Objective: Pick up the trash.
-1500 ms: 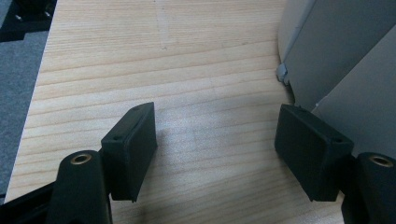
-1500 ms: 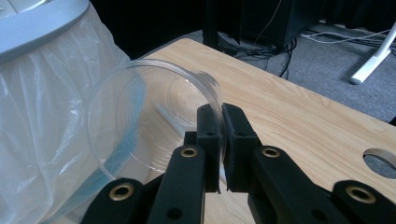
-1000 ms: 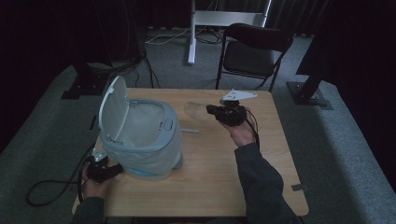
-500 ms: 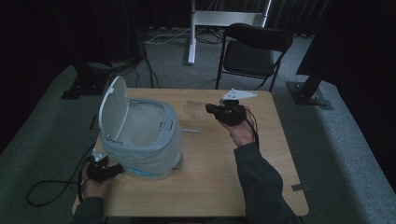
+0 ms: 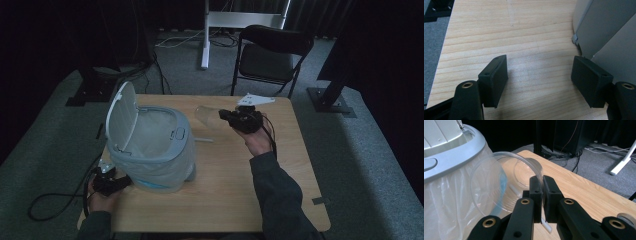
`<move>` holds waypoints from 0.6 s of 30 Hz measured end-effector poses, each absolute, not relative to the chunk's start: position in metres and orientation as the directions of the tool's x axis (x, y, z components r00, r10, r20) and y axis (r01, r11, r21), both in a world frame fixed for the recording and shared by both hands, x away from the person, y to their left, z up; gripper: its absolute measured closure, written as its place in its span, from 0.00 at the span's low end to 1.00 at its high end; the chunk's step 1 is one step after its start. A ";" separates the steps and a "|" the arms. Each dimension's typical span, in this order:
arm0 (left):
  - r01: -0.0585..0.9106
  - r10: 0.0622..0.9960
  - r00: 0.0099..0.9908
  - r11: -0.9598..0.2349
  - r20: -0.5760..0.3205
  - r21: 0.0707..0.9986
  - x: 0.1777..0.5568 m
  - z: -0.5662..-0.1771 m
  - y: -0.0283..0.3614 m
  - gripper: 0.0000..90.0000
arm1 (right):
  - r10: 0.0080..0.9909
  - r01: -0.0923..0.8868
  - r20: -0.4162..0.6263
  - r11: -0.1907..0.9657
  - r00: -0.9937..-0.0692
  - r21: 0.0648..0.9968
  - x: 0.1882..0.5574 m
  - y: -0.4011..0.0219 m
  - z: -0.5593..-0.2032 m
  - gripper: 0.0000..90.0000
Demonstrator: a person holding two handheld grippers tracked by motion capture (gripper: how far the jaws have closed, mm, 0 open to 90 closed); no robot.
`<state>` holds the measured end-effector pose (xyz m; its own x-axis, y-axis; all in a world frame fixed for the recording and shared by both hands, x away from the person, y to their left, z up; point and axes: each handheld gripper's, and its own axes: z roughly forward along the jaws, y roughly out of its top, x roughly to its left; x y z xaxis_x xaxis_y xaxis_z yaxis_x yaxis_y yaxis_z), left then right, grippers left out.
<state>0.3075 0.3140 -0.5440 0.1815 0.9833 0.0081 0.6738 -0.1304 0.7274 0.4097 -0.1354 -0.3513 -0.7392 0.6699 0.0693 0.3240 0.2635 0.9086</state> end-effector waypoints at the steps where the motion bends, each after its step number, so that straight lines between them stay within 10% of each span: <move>1: 0.674 0.983 0.181 -0.130 0.008 0.728 0.308 -0.544 0.314 0.33 | 0.669 0.321 0.068 0.263 -0.740 0.910 0.410 -0.135 -0.351 0.96; 18: 0.675 0.983 0.184 -0.134 0.010 0.725 0.307 -0.544 0.314 0.33 | 0.660 0.295 0.055 0.258 -0.749 0.920 0.407 -0.129 -0.345 0.96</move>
